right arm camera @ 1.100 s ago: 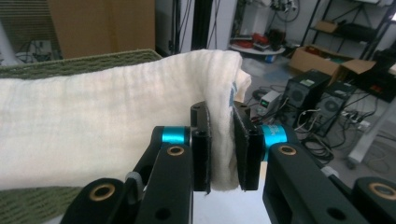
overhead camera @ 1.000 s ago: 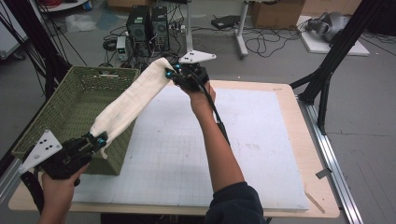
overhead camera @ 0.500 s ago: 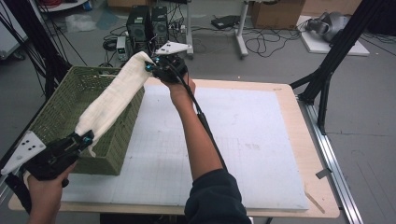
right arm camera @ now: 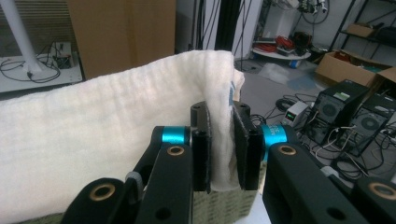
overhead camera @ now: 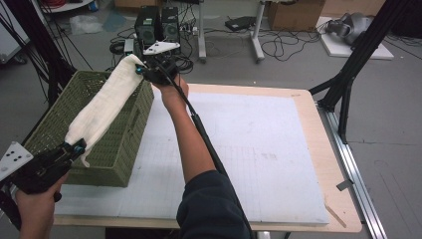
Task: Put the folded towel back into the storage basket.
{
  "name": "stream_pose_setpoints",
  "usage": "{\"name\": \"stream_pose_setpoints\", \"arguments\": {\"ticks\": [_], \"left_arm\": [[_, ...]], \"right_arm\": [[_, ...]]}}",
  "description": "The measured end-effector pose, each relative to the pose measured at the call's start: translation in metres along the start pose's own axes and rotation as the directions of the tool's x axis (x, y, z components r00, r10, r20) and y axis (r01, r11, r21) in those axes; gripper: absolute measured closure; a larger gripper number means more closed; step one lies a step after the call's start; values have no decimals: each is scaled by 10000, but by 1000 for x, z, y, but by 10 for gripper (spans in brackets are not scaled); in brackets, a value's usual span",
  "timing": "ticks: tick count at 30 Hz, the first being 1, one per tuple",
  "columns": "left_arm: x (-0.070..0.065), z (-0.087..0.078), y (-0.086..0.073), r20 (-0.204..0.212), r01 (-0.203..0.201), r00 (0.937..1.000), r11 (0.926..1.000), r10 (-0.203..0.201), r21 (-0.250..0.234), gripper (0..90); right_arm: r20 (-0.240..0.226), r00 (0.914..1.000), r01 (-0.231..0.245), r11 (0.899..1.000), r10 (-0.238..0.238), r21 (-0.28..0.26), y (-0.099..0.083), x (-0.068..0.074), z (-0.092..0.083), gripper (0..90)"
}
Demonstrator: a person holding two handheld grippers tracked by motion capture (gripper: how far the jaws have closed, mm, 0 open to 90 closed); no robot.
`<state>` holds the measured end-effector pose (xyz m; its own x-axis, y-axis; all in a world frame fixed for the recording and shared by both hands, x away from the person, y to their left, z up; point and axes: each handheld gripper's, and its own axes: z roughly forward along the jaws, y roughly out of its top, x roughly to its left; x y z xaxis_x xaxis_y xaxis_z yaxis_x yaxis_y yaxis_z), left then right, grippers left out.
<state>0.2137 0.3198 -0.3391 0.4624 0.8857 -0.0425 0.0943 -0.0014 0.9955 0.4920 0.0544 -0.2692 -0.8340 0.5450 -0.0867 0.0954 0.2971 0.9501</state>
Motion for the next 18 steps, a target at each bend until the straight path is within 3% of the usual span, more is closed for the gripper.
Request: {"name": "stream_pose_setpoints", "arguments": {"ticks": [8,18], "left_arm": [[5,-6,-1,-407,-58,9992,9999,62,87,803],[16,-9,-3,-798,208,9966,9994,-187,259,792]], "right_arm": [[-110,9999,-54,9999,55,115,7,9,26,793],[-123,9999,-16,9994,21,351,13,20,55,797]]}}
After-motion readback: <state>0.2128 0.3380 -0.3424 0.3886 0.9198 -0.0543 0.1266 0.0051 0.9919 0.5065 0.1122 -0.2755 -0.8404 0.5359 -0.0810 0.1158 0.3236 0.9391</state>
